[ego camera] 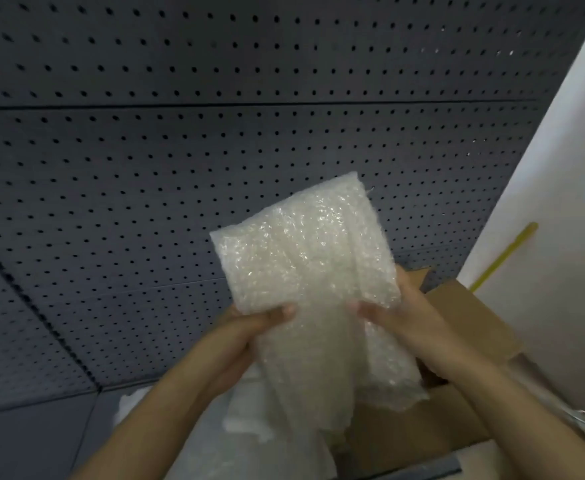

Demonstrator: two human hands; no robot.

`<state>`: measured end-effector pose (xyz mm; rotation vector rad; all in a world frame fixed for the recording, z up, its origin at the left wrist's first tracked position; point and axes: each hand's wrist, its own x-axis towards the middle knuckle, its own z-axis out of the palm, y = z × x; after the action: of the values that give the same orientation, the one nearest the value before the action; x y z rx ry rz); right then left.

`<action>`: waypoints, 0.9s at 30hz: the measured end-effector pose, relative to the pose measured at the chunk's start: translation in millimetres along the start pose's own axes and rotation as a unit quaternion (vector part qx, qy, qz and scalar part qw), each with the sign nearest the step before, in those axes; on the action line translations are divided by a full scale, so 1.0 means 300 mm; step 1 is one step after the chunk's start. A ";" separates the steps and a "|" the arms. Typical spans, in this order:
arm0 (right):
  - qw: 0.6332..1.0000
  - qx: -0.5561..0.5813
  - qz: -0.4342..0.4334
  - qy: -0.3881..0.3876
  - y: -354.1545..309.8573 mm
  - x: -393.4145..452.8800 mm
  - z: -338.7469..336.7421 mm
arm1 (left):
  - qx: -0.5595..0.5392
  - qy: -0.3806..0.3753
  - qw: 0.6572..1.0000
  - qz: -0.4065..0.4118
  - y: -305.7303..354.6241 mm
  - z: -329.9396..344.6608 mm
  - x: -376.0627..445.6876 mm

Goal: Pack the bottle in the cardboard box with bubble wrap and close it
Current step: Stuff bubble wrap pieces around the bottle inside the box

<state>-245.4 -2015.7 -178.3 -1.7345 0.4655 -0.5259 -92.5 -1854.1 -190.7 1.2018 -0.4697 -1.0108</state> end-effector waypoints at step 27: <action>0.793 -0.498 -0.352 0.010 0.282 0.050 -0.373 | -0.036 0.163 0.979 0.119 -0.274 0.542 0.198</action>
<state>-300.2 -2131.4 -237.8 -2.9676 0.0461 -0.9192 -219.7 -1993.9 -223.2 1.1870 -0.3057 -0.6066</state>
